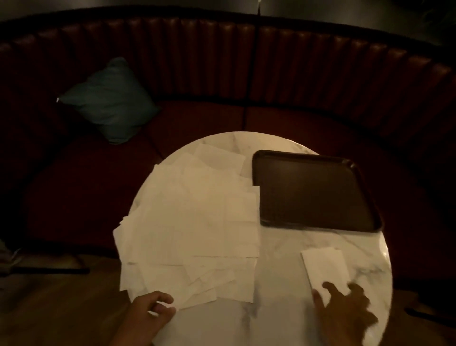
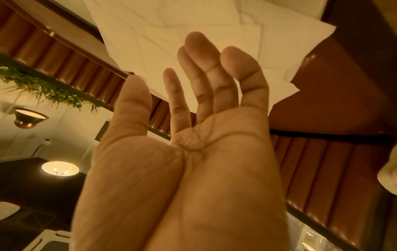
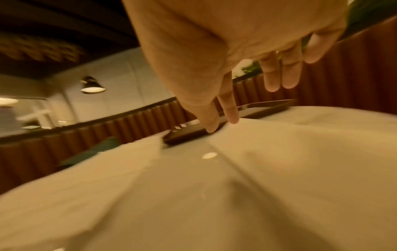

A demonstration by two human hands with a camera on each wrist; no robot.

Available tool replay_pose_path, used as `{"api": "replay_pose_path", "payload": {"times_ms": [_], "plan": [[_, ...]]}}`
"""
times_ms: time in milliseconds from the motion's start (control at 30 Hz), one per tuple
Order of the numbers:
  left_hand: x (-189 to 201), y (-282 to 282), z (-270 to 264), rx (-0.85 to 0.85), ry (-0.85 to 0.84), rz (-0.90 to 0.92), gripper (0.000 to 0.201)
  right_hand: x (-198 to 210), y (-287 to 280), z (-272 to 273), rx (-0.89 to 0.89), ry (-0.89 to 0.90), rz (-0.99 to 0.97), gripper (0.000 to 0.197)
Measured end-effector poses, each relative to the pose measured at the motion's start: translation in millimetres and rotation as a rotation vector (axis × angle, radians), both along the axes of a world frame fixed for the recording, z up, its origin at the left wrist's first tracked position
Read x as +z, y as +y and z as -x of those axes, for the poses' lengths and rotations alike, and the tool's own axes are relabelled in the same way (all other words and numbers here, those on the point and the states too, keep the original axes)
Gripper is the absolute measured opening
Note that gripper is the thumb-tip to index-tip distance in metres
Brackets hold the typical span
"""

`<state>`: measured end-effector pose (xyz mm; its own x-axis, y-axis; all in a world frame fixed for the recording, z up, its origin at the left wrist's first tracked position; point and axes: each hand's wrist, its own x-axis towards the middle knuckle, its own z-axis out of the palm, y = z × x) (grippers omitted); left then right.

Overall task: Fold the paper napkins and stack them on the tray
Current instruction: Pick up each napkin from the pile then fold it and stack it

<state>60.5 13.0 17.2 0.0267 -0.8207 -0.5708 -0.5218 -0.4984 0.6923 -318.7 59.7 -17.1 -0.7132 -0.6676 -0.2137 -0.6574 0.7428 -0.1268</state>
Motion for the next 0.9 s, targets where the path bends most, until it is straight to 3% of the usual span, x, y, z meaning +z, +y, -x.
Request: {"api": "replay_pose_path", "payload": {"times_ms": [100,200,267,400,500,567,633,700,800,900], "plan": [[0,-5,-15,0.074,0.052,0.013,0.012,5,-80,-76,0.362,-0.271,0.167,0.025],[-7,-10,-35,0.116,0.056,0.02,0.016,-6,-156,-148,0.523,-0.456,0.242,0.044],[-12,-13,-49,0.16,0.106,-0.011,0.023,-13,-195,-174,0.532,-0.386,0.13,0.063],[-18,-32,-74,0.257,0.418,-0.369,0.019,-16,-265,-178,0.715,-0.169,-0.123,0.095],[-35,-42,-82,0.413,0.457,-0.464,0.021,-14,-300,-167,0.804,-0.132,-0.307,0.11],[-44,-52,-82,0.536,0.478,-0.515,0.019,-13,-309,-164,0.841,-0.081,-0.334,0.103],[-42,-52,-82,0.497,0.473,-0.507,0.019,-12,-310,-163,0.845,-0.038,-0.298,0.096],[-35,-50,-83,0.454,0.365,-0.413,0.015,-9,-308,-161,0.852,0.015,-0.27,0.085],[-34,-42,-84,0.254,0.183,-0.111,0.014,2,-299,-153,0.915,0.106,-0.185,0.052],[-28,-47,-81,0.094,0.147,0.011,0.016,19,-285,-140,0.99,0.133,-0.068,0.023]]}}
